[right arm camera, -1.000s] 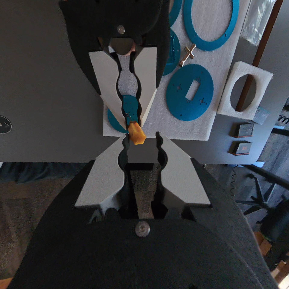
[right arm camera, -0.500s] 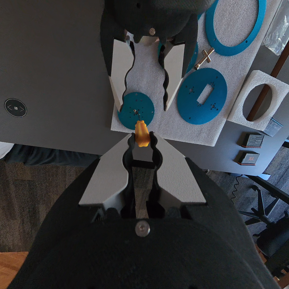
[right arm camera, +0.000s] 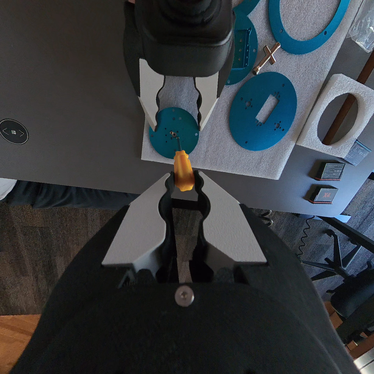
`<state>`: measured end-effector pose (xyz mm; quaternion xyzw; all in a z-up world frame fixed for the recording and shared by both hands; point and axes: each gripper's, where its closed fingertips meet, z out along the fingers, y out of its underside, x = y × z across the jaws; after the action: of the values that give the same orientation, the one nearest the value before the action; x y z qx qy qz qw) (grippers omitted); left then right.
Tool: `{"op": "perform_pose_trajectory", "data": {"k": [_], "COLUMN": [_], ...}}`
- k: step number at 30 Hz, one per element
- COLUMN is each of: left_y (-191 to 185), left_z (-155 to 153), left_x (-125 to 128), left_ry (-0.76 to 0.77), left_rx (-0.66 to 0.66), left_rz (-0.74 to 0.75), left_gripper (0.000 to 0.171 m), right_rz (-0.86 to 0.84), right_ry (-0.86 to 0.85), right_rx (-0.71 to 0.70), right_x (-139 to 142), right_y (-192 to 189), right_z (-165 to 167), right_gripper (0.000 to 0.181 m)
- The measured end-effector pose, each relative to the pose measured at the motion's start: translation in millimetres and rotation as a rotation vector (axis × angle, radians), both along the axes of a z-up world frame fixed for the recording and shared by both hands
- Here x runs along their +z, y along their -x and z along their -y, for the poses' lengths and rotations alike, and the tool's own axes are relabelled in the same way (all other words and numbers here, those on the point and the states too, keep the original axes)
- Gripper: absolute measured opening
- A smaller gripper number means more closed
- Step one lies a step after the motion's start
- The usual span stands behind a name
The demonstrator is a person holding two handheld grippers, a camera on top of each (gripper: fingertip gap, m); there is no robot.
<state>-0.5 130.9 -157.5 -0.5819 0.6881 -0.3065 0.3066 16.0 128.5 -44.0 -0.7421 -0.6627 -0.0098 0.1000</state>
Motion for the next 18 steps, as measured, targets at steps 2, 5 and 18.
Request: {"op": "perform_pose_trajectory", "data": {"k": [2, 5, 18], "left_y": [0.1, 1.2, 1.9], "left_z": [-3.1, 0.8, 5.8], "left_x": [3.1, 2.6, -0.5], "left_ry": [-0.032, -0.033, 0.035], "left_rx": [0.007, -0.016, -0.015], "left_rz": [0.022, 0.024, -0.003], "left_gripper": [0.061, 0.054, 0.044], "right_rz": [0.013, 0.019, -0.007], "right_ry": [-0.006, -0.009, 0.095], "right_rx": [0.003, 0.007, -0.357], "right_x": [-0.3, -0.3, -0.4], "right_y": [-1.3, -0.7, 4.3], "right_z": [-1.0, -2.0, -6.2], "right_gripper": [0.019, 0.019, 0.019]}}
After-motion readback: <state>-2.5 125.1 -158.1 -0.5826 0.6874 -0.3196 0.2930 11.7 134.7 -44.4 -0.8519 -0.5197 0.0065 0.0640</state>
